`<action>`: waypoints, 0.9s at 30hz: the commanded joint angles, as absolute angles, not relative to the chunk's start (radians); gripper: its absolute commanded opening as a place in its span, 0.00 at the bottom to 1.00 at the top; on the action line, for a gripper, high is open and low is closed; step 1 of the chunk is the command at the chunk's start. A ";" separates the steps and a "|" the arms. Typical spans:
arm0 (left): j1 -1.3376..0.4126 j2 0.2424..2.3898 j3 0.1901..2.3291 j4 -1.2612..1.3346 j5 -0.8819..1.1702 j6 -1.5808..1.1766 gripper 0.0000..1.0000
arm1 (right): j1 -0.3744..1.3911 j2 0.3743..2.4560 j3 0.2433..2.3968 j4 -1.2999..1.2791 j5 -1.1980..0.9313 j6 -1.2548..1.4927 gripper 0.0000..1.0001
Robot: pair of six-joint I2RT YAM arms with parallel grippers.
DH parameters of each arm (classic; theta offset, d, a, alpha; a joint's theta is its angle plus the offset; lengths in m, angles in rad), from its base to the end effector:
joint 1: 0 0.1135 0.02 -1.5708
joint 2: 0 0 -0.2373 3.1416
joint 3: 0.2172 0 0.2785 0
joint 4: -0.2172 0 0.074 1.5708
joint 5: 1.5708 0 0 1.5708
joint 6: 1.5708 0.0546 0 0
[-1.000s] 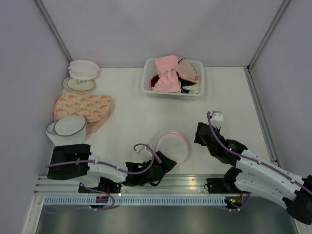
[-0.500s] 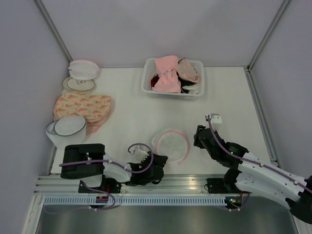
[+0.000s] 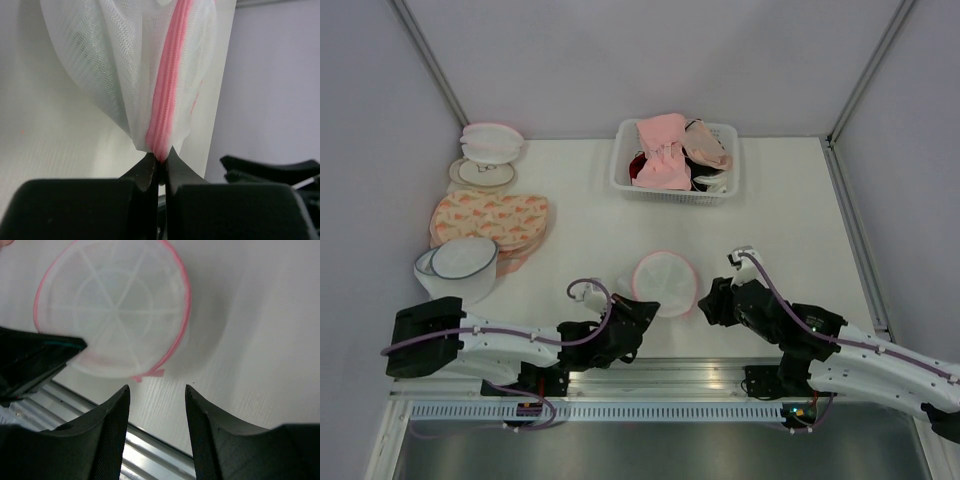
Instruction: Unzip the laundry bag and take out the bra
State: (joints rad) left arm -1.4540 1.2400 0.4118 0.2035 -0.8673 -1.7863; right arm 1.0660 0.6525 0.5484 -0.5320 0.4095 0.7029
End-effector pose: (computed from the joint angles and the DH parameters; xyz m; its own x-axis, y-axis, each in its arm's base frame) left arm 0.0716 -0.2531 0.1142 -0.5426 -0.7980 -0.2622 -0.1885 0.4199 -0.8877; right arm 0.1196 0.1715 0.2153 -0.6381 0.0713 -0.7666 -0.3087 0.8885 0.3395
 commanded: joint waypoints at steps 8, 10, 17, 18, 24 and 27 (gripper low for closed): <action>-1.319 1.132 0.410 0.097 -0.807 -1.753 0.02 | 1.176 0.672 0.526 -0.373 0.279 0.730 0.54; -1.313 1.117 0.397 0.109 -0.787 -1.759 0.02 | 1.190 0.693 0.514 -0.330 0.287 0.730 0.54; -1.305 1.042 0.374 0.198 -0.700 -1.744 0.02 | 1.210 0.831 0.462 -0.086 0.342 0.704 0.52; -1.305 1.025 0.370 0.201 -0.693 -1.746 0.02 | 1.212 0.845 0.462 -0.072 0.351 0.698 0.52; -1.287 0.895 0.331 0.201 -0.674 -1.726 0.02 | 1.224 0.899 0.485 -0.040 0.399 0.649 0.51; -1.273 0.870 0.331 0.184 -0.649 -1.706 0.02 | 1.226 0.904 0.492 -0.038 0.413 0.632 0.50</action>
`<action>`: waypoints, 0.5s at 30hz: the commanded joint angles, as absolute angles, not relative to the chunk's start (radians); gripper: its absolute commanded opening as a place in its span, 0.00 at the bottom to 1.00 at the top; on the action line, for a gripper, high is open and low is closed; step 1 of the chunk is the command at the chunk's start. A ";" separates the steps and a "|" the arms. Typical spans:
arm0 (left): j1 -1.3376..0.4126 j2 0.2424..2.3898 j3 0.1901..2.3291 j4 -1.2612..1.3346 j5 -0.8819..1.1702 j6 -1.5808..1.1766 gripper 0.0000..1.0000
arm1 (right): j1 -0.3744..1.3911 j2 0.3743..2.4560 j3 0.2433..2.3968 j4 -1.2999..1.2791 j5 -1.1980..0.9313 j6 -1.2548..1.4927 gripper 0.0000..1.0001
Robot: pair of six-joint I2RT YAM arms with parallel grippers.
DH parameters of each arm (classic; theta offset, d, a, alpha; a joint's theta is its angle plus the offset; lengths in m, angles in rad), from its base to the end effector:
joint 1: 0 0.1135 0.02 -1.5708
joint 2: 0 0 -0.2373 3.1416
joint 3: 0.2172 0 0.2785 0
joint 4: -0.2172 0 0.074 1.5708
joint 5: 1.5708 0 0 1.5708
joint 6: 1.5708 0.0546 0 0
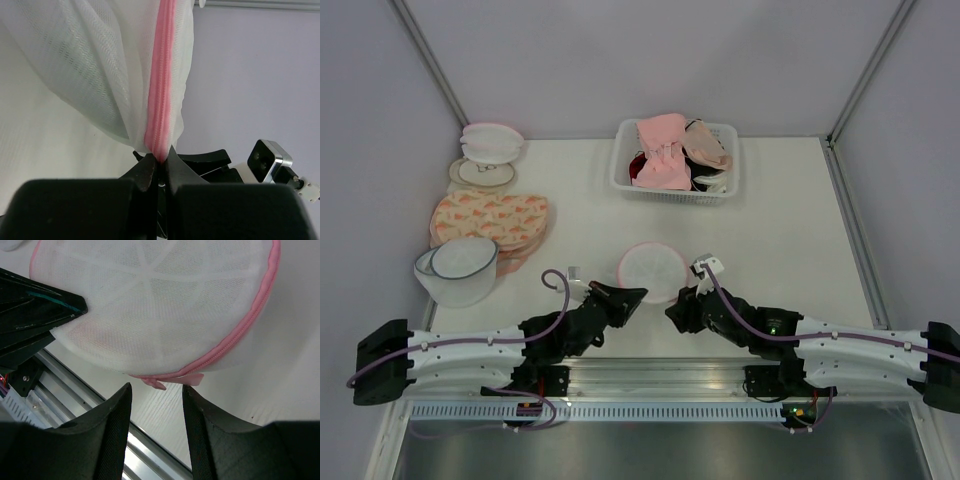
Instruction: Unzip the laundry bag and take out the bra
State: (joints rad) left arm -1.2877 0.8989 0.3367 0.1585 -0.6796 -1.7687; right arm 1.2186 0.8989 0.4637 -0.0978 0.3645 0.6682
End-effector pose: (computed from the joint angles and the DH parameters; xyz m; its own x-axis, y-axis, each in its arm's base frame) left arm 0.1004 -0.2223 0.1593 -0.5524 -0.8313 -0.0613 -0.2227 0.2180 -0.9502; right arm 0.1052 0.2297 0.1755 -0.6153 0.0039 -0.7883 -0.4966 0.7747 0.3915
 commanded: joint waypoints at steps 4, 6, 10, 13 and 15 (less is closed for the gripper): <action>-1.269 0.883 0.316 0.192 -0.606 -1.706 0.02 | 1.226 0.907 0.506 -0.044 0.431 0.614 0.50; -1.269 0.900 0.305 0.212 -0.582 -1.713 0.02 | 1.226 0.905 0.508 -0.038 0.433 0.611 0.48; -1.267 0.936 0.293 0.224 -0.554 -1.724 0.02 | 1.227 0.897 0.511 -0.035 0.426 0.609 0.37; -1.266 0.940 0.273 0.259 -0.549 -1.732 0.02 | 1.227 0.896 0.509 -0.043 0.429 0.606 0.15; -1.262 0.930 0.275 0.256 -0.549 -1.726 0.02 | 1.227 0.893 0.509 -0.063 0.437 0.611 0.01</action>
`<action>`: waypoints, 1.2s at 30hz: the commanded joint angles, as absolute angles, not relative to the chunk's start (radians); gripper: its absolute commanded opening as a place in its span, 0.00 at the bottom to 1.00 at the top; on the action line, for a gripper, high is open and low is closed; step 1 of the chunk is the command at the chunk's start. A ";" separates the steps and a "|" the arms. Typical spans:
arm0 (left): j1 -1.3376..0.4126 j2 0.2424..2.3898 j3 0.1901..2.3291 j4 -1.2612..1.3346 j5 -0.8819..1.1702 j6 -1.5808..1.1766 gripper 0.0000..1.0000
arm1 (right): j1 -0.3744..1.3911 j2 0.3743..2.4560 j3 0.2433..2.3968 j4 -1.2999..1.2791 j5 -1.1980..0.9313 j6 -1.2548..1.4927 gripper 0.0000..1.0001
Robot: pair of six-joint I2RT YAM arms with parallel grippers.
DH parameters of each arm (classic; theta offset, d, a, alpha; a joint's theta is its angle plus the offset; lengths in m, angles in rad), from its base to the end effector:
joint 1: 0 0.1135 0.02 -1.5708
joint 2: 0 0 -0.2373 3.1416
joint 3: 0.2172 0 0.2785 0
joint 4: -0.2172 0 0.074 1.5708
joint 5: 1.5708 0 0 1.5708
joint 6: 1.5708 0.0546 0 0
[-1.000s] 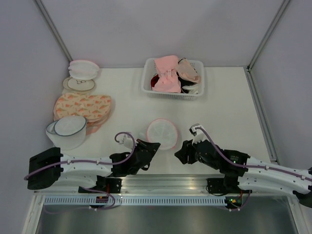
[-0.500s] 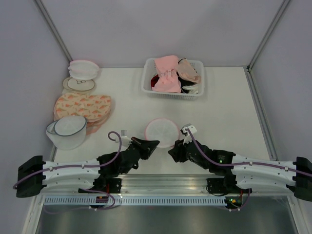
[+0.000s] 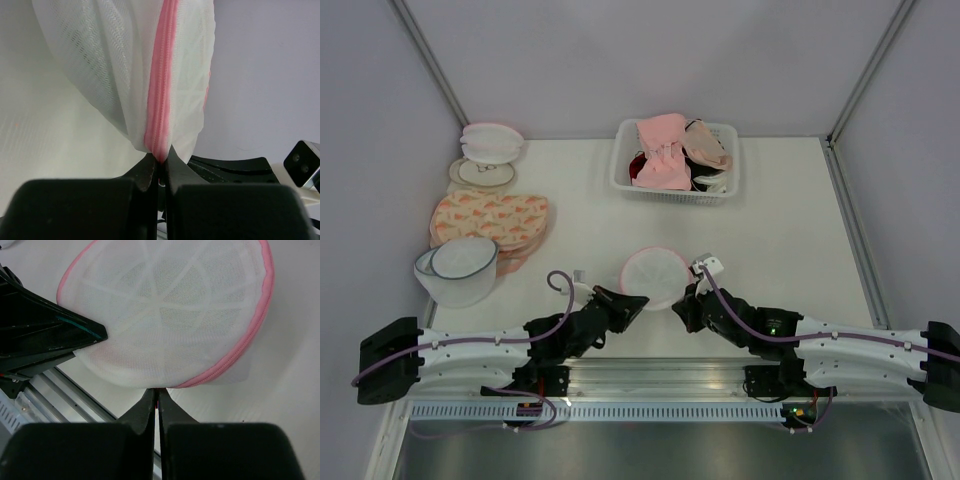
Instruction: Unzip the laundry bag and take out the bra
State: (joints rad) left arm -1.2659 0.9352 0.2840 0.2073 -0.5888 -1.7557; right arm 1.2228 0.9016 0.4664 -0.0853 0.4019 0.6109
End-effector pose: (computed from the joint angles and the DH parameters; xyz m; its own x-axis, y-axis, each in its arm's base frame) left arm 0.1009 -0.2195 0.1361 -0.6080 -0.7909 -0.0684 -0.2449 0.2688 -0.9315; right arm 0.1062 0.2301 0.1776 -0.5688 -0.0199 -0.8222 -0.5166 0.7866 0.3383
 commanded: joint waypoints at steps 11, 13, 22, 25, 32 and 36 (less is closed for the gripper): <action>-1.111 0.789 0.224 0.189 -0.353 -1.522 0.02 | 1.227 0.900 0.609 -0.418 0.601 0.675 0.00; -1.054 0.769 0.219 0.189 -0.290 -1.438 0.02 | 1.227 0.899 0.624 -0.463 0.623 0.683 0.00; -0.884 0.902 0.288 0.209 0.041 -1.132 0.02 | 1.227 0.907 0.646 -0.527 0.637 0.678 0.00; -0.828 0.931 0.305 0.251 0.102 -1.056 0.02 | 1.227 0.910 0.657 -0.561 0.655 0.693 0.00; -0.692 1.144 0.494 0.264 0.345 -0.815 0.02 | 1.227 0.937 0.650 -0.516 0.577 0.666 0.00; -0.680 1.267 0.598 0.291 0.437 -0.776 0.02 | 1.229 0.942 0.626 -0.450 0.520 0.641 0.00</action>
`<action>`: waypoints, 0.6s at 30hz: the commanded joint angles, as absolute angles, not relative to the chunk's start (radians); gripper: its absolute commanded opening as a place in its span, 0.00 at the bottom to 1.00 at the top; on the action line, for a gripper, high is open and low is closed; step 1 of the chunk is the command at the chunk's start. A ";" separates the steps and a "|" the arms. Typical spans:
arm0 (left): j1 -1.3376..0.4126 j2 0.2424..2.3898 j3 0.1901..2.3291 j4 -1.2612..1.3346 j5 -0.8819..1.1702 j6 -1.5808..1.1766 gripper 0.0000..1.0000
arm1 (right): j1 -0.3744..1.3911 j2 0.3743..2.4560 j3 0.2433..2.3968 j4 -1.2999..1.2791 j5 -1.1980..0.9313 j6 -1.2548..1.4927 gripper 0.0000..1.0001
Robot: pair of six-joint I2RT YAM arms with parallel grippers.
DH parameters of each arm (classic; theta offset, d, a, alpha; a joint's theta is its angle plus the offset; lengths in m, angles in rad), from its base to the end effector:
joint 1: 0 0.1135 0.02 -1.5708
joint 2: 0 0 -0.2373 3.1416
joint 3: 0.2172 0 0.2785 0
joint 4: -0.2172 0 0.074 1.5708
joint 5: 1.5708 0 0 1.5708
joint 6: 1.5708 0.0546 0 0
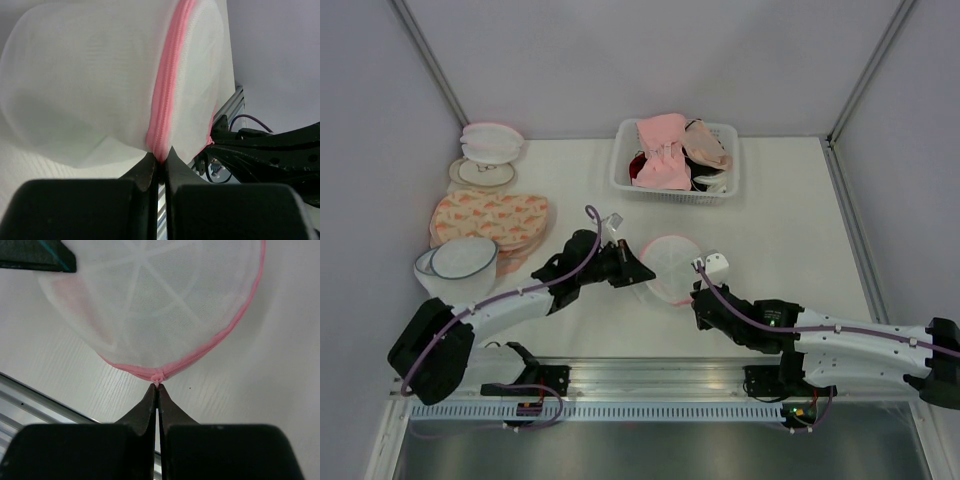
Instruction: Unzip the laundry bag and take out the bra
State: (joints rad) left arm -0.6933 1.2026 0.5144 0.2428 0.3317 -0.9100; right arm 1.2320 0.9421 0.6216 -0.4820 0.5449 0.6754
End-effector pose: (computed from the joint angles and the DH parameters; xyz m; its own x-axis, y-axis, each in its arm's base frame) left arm 0.2164 -0.2029 0.1544 -0.8589 -0.2569 -0.4431 0.2480 0.5484 -0.7986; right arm 0.1069 0.2182 0.1899 -0.6160 -0.1392 -0.7754 -0.3866 0.9110 0.1436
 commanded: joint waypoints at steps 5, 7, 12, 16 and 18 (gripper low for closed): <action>-0.680 1.319 0.623 0.314 0.471 -0.819 0.38 | 1.227 0.937 0.617 -0.396 0.517 0.635 0.00; -0.680 1.281 0.579 0.321 0.439 -0.868 0.64 | 1.227 0.939 0.618 -0.385 0.523 0.634 0.01; -0.681 1.087 0.480 0.159 0.293 -0.971 0.86 | 1.229 0.934 0.614 -0.306 0.471 0.618 0.00; -0.683 0.863 0.370 0.071 0.183 -1.078 0.94 | 1.227 0.922 0.585 -0.169 0.327 0.604 0.00; -0.686 0.743 0.310 0.055 0.169 -1.155 1.00 | 1.227 0.933 0.565 -0.073 0.211 0.595 0.01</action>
State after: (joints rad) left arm -0.6849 0.8597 0.3855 0.1249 0.2592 -1.0111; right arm 1.2266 0.9375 0.5896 -0.2592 0.3824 0.6220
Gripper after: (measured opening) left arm 0.982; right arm 0.009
